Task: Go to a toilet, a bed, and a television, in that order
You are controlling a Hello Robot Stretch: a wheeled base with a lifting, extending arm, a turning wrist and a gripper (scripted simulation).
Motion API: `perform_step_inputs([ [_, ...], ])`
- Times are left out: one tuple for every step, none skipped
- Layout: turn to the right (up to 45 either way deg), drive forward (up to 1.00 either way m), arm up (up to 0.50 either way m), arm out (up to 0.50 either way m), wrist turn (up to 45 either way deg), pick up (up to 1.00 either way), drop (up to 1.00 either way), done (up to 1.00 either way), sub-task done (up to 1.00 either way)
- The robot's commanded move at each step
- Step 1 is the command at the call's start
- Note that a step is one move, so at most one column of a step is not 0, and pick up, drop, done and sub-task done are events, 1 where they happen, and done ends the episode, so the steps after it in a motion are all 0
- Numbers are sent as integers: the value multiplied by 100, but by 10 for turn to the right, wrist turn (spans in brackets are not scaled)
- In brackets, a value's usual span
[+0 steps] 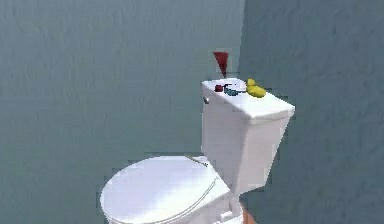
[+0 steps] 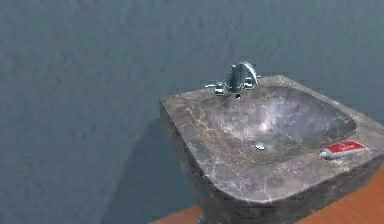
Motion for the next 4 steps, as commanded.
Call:
perform_step_inputs([
  [0,0,0,0,0,0,0,0,100],
  [-450,0,0,0,0,0,0,0,0],
  [-450,0,0,0,0,0,0,0,0],
  [-450,0,0,0,0,0,0,0,0],
])
